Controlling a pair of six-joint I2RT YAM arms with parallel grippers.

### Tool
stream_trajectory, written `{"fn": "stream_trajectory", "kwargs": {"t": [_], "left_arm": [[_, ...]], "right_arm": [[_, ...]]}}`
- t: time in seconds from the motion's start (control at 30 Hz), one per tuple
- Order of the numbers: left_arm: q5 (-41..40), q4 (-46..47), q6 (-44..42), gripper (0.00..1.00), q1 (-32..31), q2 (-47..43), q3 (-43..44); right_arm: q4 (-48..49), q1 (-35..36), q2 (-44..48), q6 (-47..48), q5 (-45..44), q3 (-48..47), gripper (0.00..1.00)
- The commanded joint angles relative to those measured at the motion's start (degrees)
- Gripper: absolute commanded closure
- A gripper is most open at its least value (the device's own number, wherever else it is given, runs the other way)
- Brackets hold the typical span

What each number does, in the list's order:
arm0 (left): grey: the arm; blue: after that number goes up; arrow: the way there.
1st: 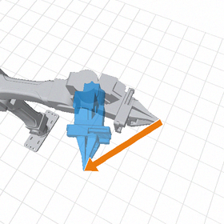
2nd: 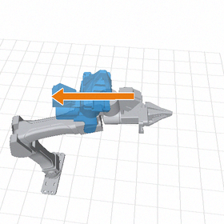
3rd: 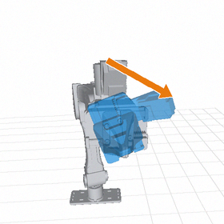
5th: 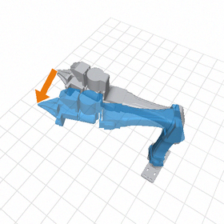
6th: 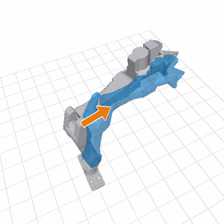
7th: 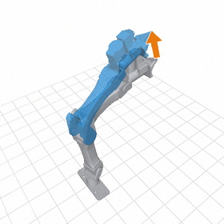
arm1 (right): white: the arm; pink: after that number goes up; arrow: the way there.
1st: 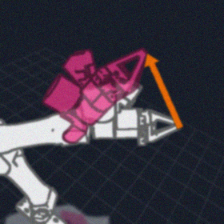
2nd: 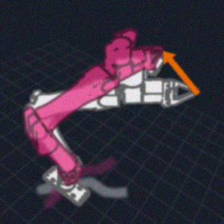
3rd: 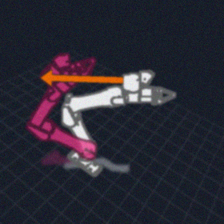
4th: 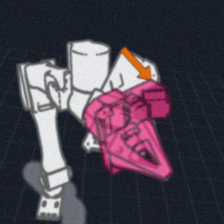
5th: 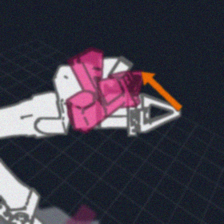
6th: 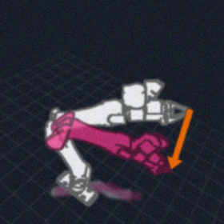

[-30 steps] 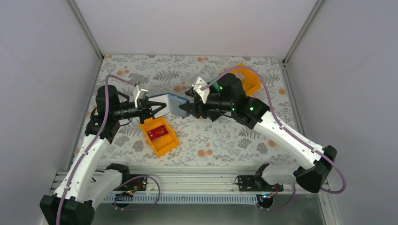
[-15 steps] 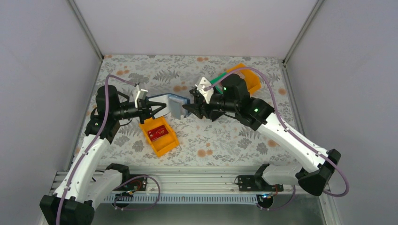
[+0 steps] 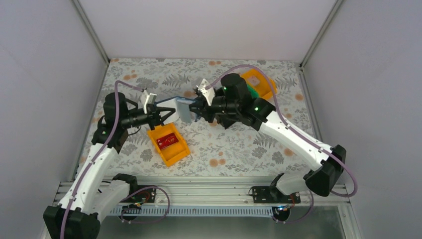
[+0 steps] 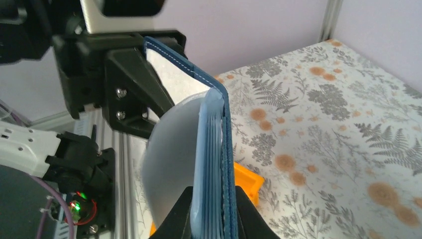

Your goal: Take the credit cards out of the card holder

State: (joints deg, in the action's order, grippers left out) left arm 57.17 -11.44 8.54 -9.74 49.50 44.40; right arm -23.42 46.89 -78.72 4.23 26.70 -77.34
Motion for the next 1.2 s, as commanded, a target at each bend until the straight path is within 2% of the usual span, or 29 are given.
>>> {"fn": "stream_trajectory", "kwargs": {"t": [0.0, 0.1, 0.13, 0.17, 0.3, 0.37, 0.43, 0.67, 0.77, 0.97, 1.1, 1.17], "left_arm": [[-10.63, 0.47, 1.23, 0.68, 0.14, -0.50, -1.53], [-13.38, -0.07, 0.19, 0.23, 0.18, -0.38, -1.46], [-13.58, -0.03, -0.03, 0.05, 0.23, -0.32, -1.38], [-13.72, 0.01, -0.35, 0.00, 0.24, -0.25, -1.36], [-16.97, -0.65, -1.14, 0.00, 0.20, -0.14, -1.55], [-19.72, -1.29, -1.69, 0.00, 0.22, -0.01, -1.58], [-21.55, -1.74, -2.47, 0.00, 0.19, 0.14, -1.60], [-23.11, -0.75, -1.43, 0.00, 0.24, 0.82, -2.31], [-26.23, -1.29, -0.38, 0.00, 0.25, 1.11, -2.84], [-35.27, -6.10, -1.41, 0.00, 1.35, 0.32, -2.87], [-35.31, -7.82, -1.88, 0.00, 2.03, -0.20, -2.93], [-34.69, -8.05, -2.37, 0.00, 2.25, -0.40, -2.68]], "right_arm": [[2.28, 1.02, -1.98, -4.80, 2.54, -5.12, 0.95], [0.23, 1.49, -5.56, -10.21, -6.10, -8.00, 0.96], [-1.32, 1.68, -7.19, -12.65, -10.82, -9.53, 0.96], [-3.36, 1.90, -8.94, -14.97, -15.99, -11.13, 0.96], [-13.92, 4.46, -15.98, -23.56, -36.33, -20.08, 0.96], [-17.19, 6.19, -19.66, -25.22, -42.12, -23.65, 0.96], [-18.36, 7.71, -21.05, -24.83, -43.44, -25.76, 0.96], [-16.55, 10.48, -22.83, -21.25, -37.24, -28.29, 0.96], [-14.19, 10.68, -21.87, -18.74, -30.16, -27.66, 0.96], [-9.34, 7.80, -13.50, -13.49, -22.98, -19.69, 0.96], [-7.27, 4.43, -8.49, -9.17, -10.37, -14.78, 0.96], [-6.56, 3.13, -6.28, -7.60, -6.82, -12.42, 0.96]]}}
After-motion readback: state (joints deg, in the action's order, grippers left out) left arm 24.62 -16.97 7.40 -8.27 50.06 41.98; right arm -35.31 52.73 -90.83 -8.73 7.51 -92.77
